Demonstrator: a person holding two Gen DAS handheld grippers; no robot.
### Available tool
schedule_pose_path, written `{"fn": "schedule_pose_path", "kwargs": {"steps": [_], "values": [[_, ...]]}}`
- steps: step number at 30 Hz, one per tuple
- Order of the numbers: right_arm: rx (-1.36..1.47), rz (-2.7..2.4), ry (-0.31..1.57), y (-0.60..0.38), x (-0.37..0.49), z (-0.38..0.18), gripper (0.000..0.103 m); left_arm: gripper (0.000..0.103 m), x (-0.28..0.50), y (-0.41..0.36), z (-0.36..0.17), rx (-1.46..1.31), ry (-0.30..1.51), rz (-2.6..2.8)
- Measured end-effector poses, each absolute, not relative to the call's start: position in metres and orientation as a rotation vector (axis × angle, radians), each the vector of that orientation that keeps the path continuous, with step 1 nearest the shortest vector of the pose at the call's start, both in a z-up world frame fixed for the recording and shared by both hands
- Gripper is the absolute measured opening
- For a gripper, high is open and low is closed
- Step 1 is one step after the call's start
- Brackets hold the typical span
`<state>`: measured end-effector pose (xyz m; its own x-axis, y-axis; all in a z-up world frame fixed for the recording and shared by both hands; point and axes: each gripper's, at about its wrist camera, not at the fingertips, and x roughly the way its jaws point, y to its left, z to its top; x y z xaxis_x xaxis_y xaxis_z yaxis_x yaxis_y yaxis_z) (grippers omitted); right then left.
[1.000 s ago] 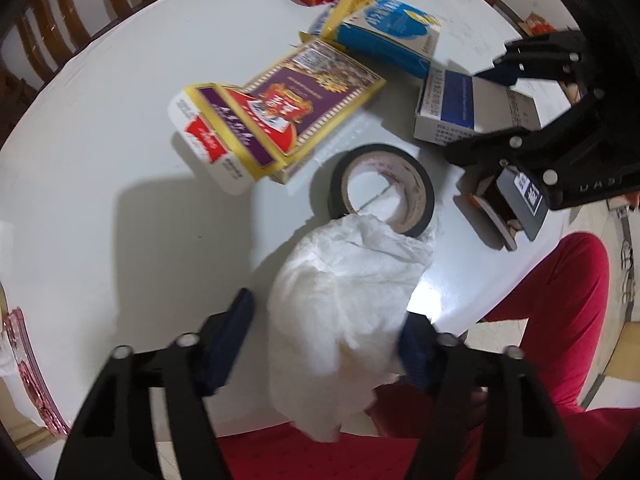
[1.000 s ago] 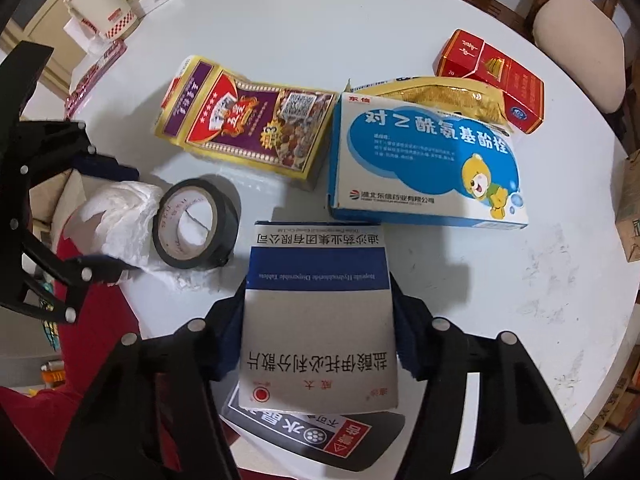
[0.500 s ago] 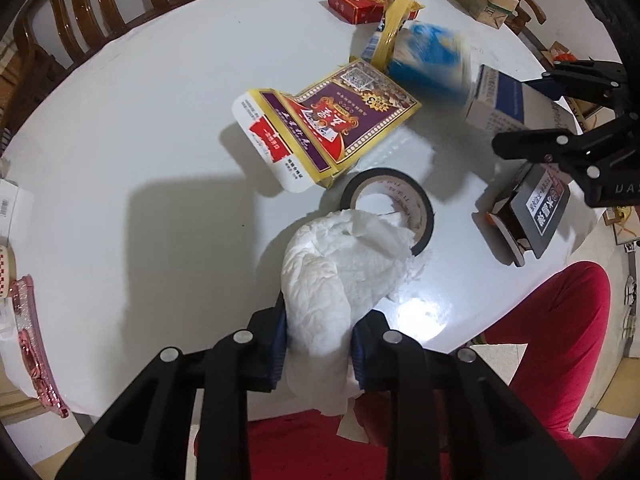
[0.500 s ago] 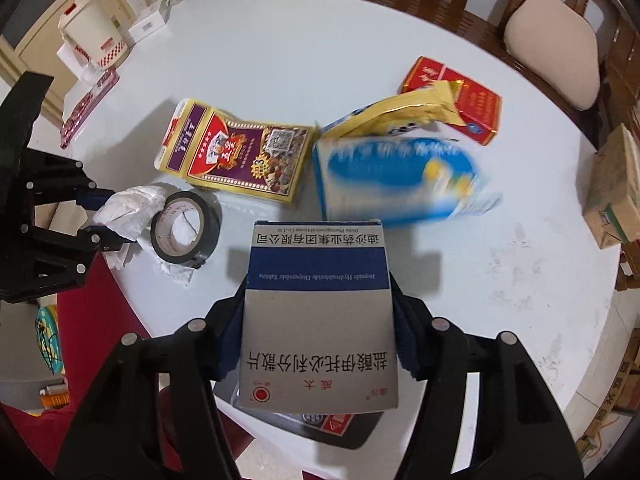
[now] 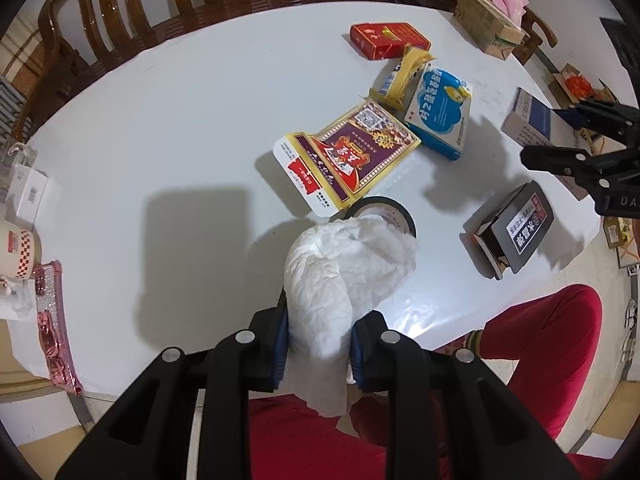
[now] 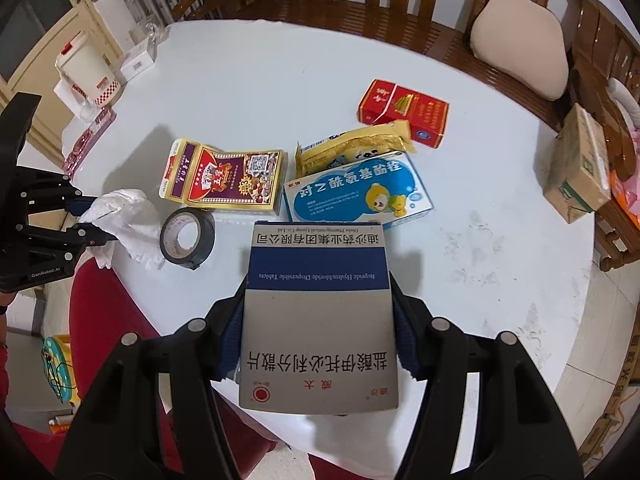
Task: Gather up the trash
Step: 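Close the left gripper on the tissue while the right gripper closes on the medicine box, then carry the tissue and medicine box with both tools down to the plastic bag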
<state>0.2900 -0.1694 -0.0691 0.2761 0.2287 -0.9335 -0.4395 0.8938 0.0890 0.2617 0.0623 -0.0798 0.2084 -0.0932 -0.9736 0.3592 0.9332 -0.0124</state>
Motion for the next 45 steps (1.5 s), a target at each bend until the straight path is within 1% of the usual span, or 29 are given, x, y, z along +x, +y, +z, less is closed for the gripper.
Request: {"fn": "schedule_pose_path", "kwargs": {"steps": [5,13,19,25,31,39,45], "values": [[-0.190,0.438,1.182,-0.170,0.281,-0.053,0.060,0.025,0.252,0.056,-0.068,0.233,1.291,-0.304],[-0.178,0.413,1.109,-0.175,0.252,-0.018,0.060,0.025,0.231,0.048,-0.031,0.231,1.214,-0.312],[-0.189,0.408,1.036,-0.171,0.216,0.016,0.060,0.025,0.202,0.041,-0.003,0.249,1.153,-0.327],[-0.212,0.411,0.975,-0.164,0.170,0.045,0.060,0.025,0.166,0.028,0.014,0.286,1.108,-0.351],[-0.222,0.424,0.935,-0.155,0.119,0.058,0.060,0.025,0.132,0.016,0.018,0.307,1.086,-0.382],[-0.235,0.431,0.905,-0.146,0.070,0.059,0.060,0.025,0.098,0.003,0.016,0.325,1.066,-0.423],[-0.248,0.440,0.906,-0.138,0.044,0.047,0.060,0.025,0.079,-0.006,-0.007,0.330,1.083,-0.462]]}}
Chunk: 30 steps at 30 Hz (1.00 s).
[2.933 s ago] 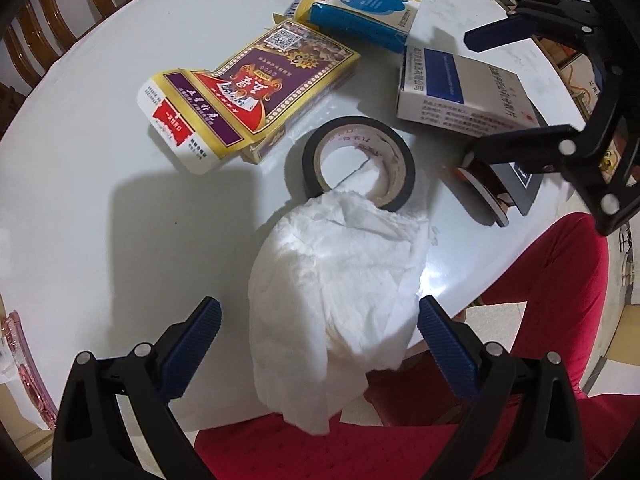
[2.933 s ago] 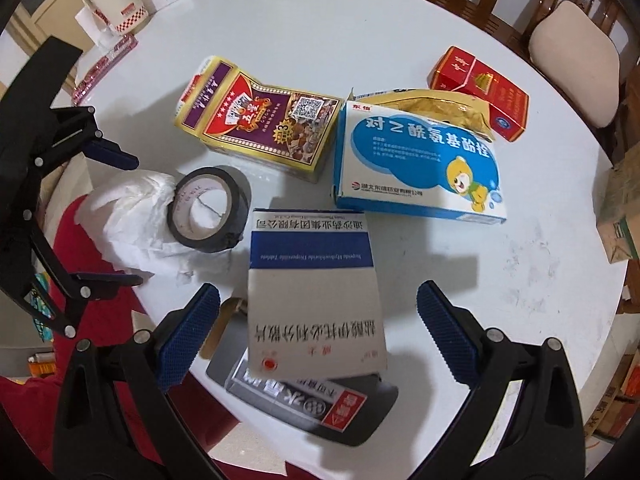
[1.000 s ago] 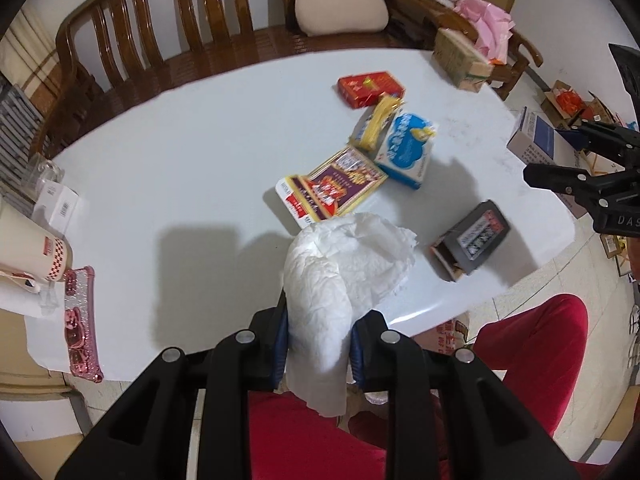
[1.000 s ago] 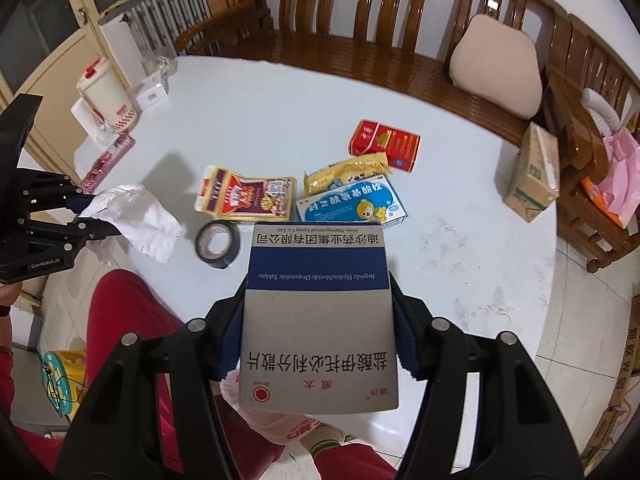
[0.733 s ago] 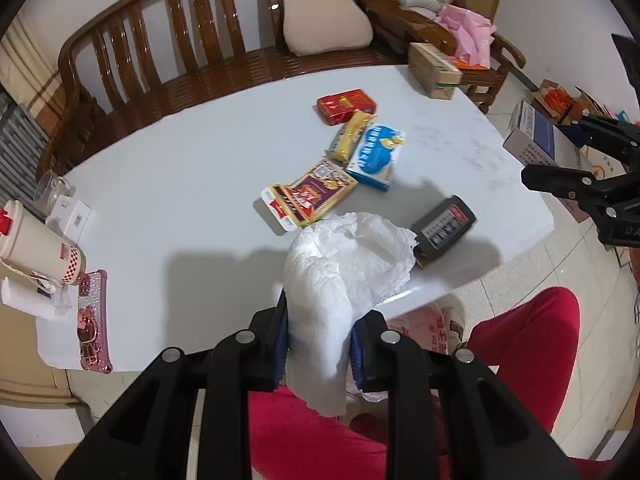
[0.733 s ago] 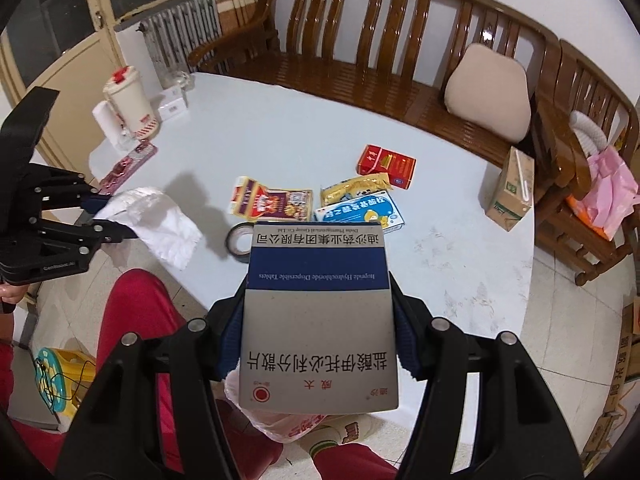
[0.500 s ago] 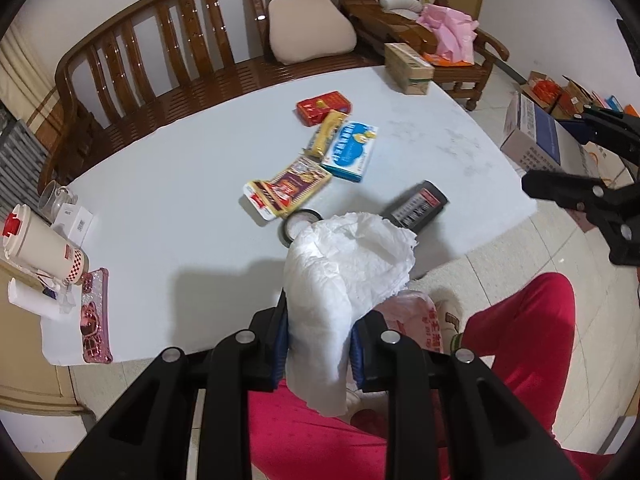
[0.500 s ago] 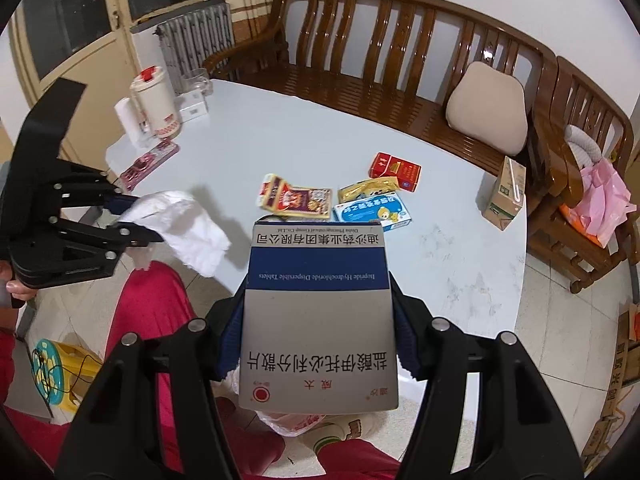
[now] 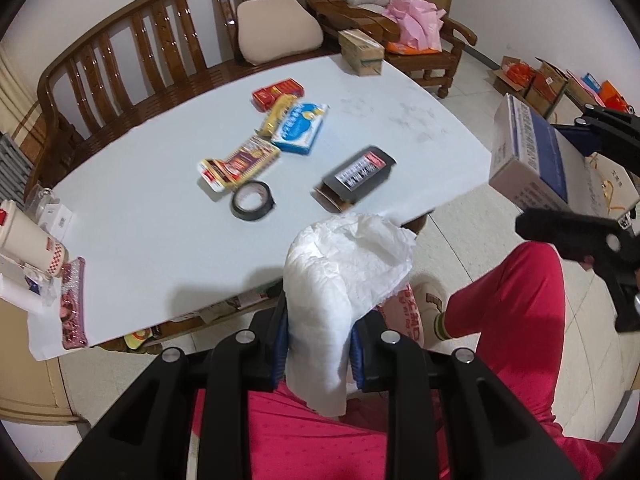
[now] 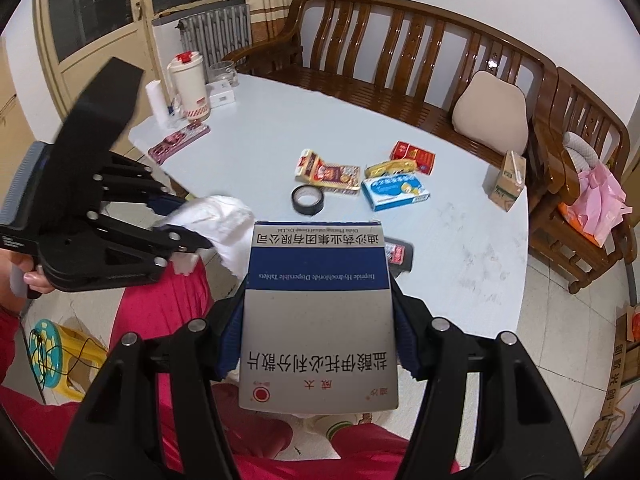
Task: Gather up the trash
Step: 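Carry the tissue and medicine box with both tools down to the plastic bag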
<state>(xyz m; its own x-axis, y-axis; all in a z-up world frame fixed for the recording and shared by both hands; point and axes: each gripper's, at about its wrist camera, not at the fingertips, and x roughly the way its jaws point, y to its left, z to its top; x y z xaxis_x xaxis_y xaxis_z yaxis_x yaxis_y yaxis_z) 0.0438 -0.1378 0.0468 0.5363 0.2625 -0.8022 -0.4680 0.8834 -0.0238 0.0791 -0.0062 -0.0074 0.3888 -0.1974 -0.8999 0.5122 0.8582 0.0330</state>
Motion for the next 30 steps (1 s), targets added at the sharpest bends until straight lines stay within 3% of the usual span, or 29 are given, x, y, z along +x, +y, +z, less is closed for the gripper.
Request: {"fn": "schedule_pose_path", "kwargs": {"steps": [30], "values": [[-0.241,0.387,1.144,-0.144,0.019,-0.139,0.060,0.025,0.057,-0.042,-0.191,0.328,1.314,-0.554]]}}
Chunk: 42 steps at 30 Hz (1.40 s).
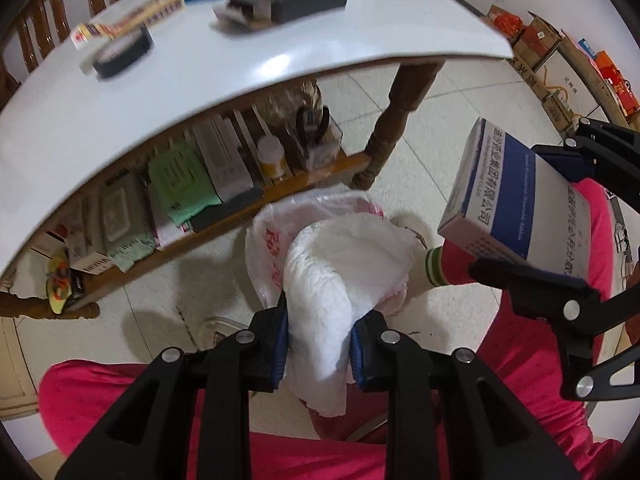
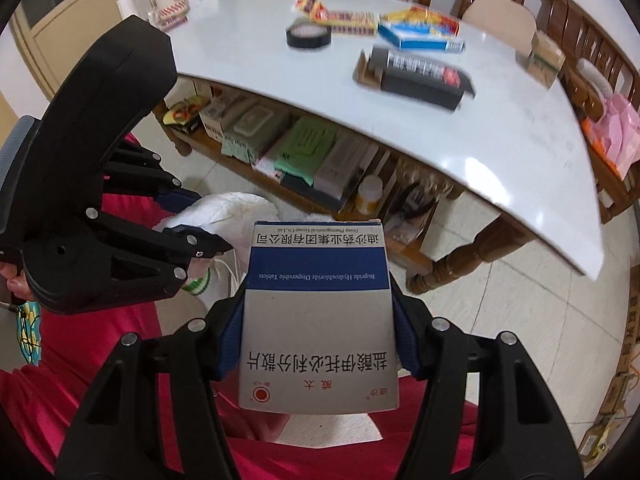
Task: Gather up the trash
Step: 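Carry the tissue and medicine box with both tools down to the plastic bag, then open the left gripper over the bag while the right gripper releases the box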
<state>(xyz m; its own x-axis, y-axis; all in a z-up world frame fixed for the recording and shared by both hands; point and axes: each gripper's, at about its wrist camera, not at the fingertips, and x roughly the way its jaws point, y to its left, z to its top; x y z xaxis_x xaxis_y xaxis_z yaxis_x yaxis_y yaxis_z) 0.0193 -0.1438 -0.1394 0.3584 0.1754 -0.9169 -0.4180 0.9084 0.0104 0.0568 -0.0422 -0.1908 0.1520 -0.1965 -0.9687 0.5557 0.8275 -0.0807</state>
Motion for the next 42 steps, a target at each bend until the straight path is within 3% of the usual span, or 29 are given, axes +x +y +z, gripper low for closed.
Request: {"fn": "schedule_pose_path", "kwargs": {"steps": [28,42], "values": [[-0.099,0.330,1.481,-0.163,0.082,-0.320,0.060,0.025,0.128,-0.057,-0.366,0.207,1.705,-0.518],[-0.101,0.380,1.613,-0.154,0.093,-0.387,0.060,0.025,0.139,-0.059,-0.415,0.220,1.808,-0.492]]}}
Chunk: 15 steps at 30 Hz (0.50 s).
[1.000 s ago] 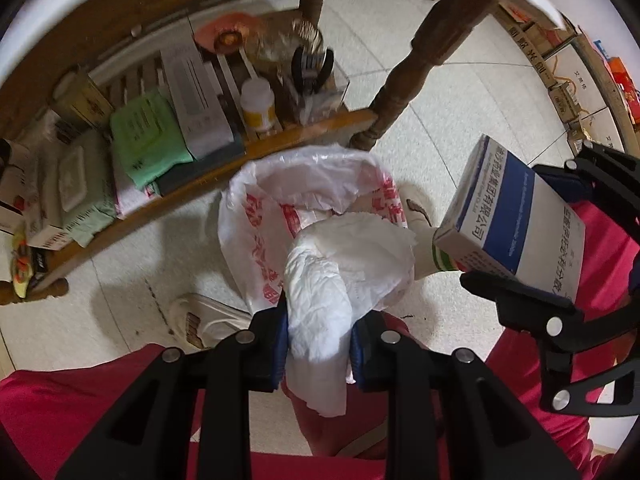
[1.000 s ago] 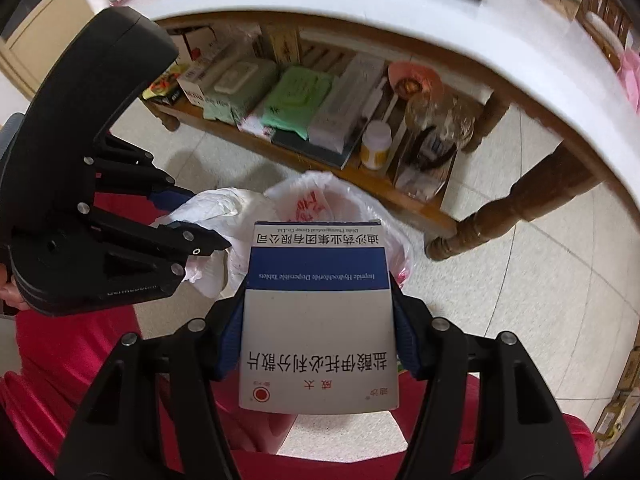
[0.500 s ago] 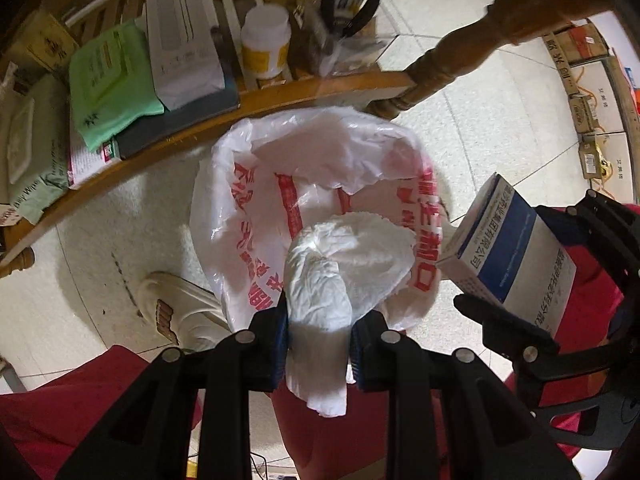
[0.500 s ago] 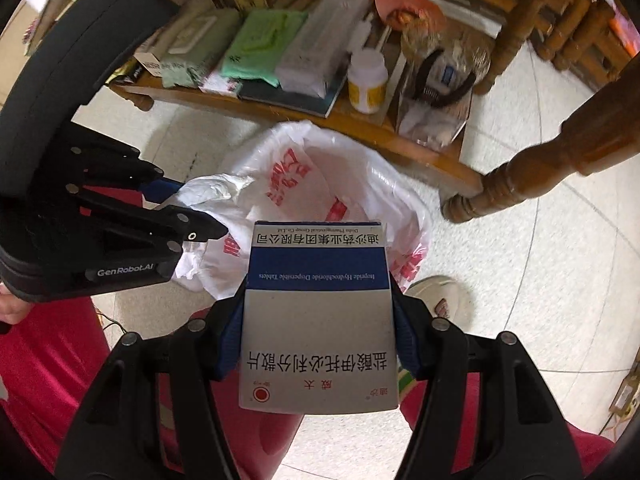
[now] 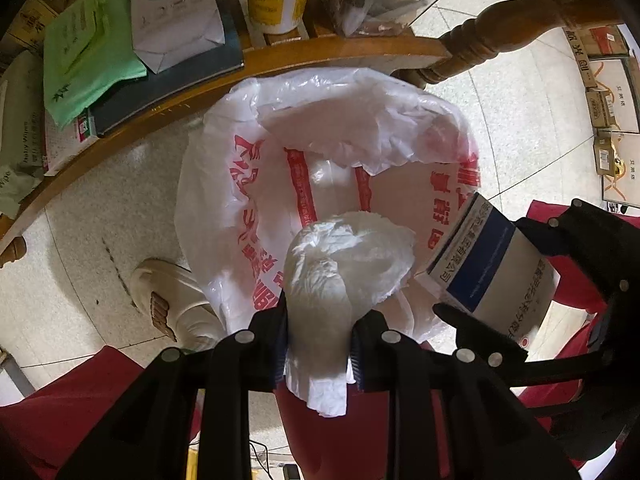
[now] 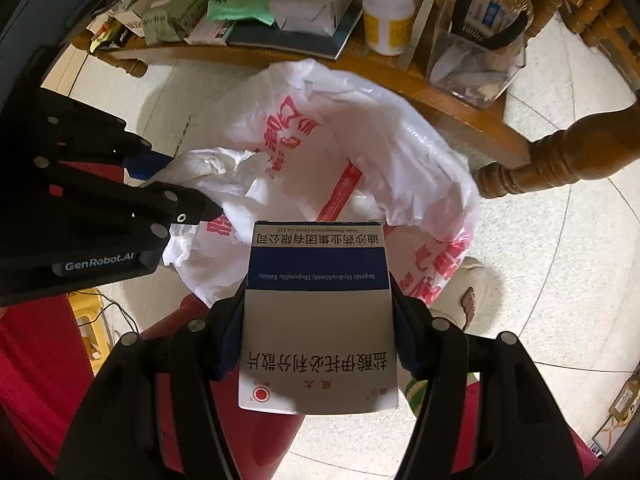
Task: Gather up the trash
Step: 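Open the left gripper over the bag while the right gripper releases the box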
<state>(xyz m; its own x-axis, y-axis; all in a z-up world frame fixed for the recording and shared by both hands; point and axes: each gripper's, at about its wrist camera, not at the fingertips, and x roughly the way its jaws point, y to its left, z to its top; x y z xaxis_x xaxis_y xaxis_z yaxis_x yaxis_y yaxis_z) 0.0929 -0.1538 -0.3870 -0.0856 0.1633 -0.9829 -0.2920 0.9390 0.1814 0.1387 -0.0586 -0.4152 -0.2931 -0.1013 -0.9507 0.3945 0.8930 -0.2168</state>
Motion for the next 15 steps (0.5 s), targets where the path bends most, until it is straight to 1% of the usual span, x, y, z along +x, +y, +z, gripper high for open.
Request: {"fn": "schedule_pose_path", "kwargs": {"steps": [12,14,15], "values": [[-0.095,0.423,1.652,-0.148,0.097,-0.400,0.060,0.025,0.140,-0.062,-0.433,0.238,1.852,-0.478],[-0.098,0.422,1.656,-0.148,0.097,-0.403,0.060,0.029,0.140,-0.061,-0.435,0.259,1.847,-0.466],[-0.098,0.420,1.658,-0.149,0.098,-0.403,0.061,0.035,0.140,-0.062,-0.435,0.266,1.847,-0.462]]}}
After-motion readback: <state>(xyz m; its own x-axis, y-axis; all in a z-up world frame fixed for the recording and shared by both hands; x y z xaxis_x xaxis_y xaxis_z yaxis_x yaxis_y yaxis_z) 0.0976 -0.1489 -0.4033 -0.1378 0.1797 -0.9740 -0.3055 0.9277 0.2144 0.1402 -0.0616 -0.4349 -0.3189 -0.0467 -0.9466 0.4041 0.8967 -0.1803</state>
